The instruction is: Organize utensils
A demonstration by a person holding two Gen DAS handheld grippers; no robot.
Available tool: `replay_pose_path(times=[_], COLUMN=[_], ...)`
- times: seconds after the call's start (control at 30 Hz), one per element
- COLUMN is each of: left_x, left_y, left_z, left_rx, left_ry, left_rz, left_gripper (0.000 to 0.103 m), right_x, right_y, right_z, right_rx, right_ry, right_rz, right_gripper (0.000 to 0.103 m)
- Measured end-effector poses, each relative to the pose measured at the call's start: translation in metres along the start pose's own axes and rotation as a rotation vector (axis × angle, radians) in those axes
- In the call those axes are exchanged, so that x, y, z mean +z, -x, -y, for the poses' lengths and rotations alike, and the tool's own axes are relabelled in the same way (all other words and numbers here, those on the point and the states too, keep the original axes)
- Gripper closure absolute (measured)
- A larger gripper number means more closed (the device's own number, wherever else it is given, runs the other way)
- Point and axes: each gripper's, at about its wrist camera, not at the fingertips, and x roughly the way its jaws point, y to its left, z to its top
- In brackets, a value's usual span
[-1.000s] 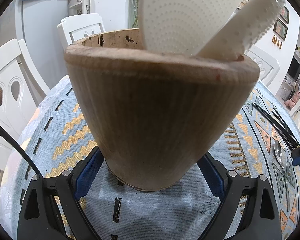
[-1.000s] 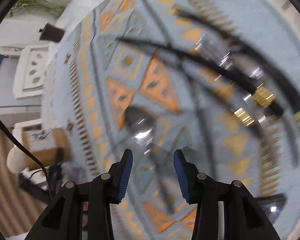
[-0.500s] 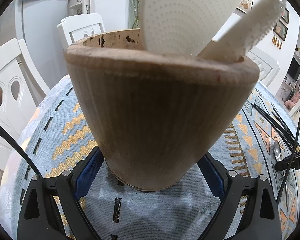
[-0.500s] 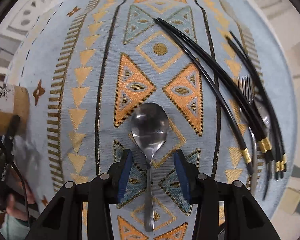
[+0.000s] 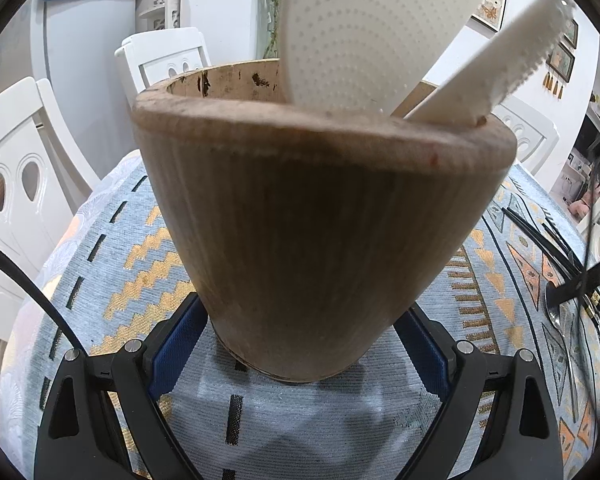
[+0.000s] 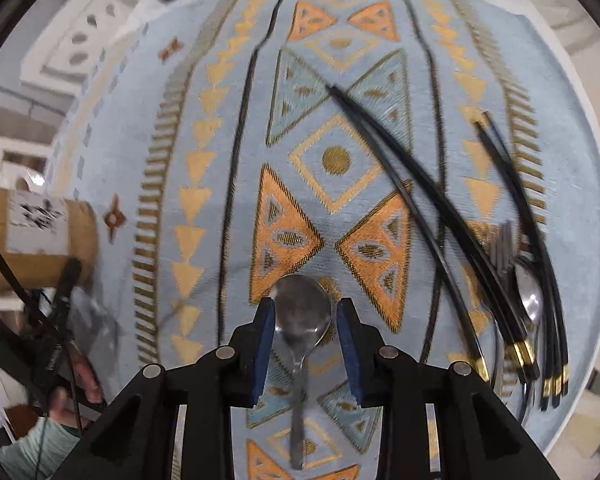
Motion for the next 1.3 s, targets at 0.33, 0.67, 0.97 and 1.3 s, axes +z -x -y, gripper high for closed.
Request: replay_pose_path(times=[0.33,0.67,0.97,1.3], left_x=[0.000,0.000,0.001,0.001], left_y=[-0.001,0.000,0.000,-0.001], left_z=[0.001,0.001,0.001,0.001], left_rx=[0.002,0.002,0.002,0.001], left_ry=[-0.001,0.000,0.000,0.001], left_rz=[-0.003,-0.003,-0.003,-0.003], left_gripper=[0.010,0.010,0.010,0.010], right_x=[-0.007,-0.001,0.001,0.006], right_y=[-0.009,0.001,-0.014,-0.026], right_z=[-0.038,-0.044,-0.055,-0.073], right_rx=[-0.213,-0.119,-0.108,-0.076], right_ry=[0.087,0.031,0.040,0.042], right_rz=[0.040,0.004,-0.030,-0.036], right_gripper=[0.085,0.099,0.098,0.097])
